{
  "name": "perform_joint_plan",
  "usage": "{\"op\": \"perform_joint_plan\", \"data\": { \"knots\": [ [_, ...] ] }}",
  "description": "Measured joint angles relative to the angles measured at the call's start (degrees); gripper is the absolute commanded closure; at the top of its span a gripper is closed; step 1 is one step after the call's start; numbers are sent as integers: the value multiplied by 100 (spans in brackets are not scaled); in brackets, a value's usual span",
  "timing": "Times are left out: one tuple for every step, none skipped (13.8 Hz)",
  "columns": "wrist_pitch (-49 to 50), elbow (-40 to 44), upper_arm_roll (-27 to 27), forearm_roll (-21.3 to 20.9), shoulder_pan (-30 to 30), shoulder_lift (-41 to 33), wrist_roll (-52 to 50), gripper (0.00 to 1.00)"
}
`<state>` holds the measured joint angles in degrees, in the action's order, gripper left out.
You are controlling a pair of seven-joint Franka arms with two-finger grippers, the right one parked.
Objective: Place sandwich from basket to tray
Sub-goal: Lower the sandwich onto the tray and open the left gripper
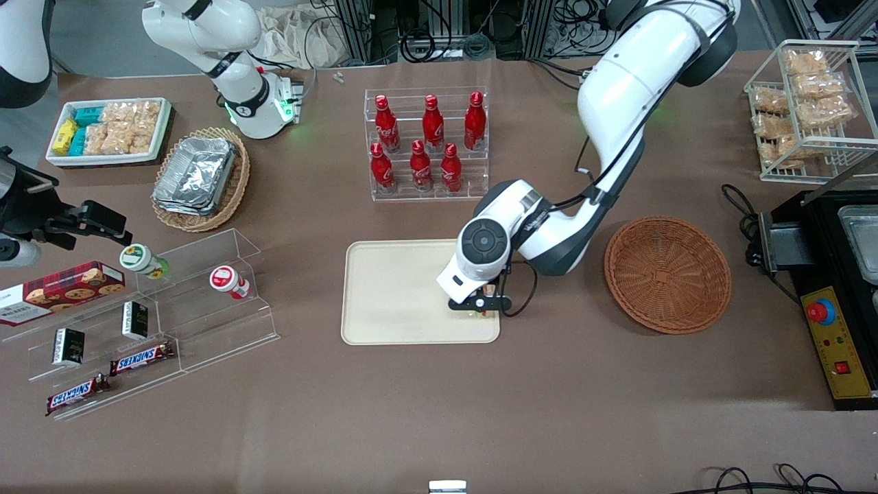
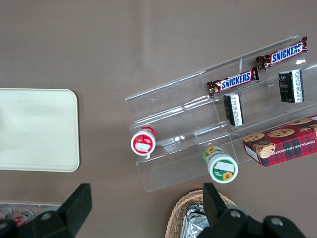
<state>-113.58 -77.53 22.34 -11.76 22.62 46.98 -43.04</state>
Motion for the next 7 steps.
{"op": "perform_joint_plan", "data": {
  "knots": [
    [-27, 3, -1, -119, 15, 63, -7, 0],
    [-32, 4, -1, -246, 18, 102, -18, 0],
    [-38, 8, -1, -333, 18, 116, -20, 0],
    [-38, 23, -1, -393, 18, 115, -20, 0],
    [-38, 59, -1, -424, 19, 114, -20, 0],
    [-37, 116, -2, -449, 16, 97, -20, 0],
    [-29, 196, -8, -457, -2, 33, -27, 0]
  ]
}}
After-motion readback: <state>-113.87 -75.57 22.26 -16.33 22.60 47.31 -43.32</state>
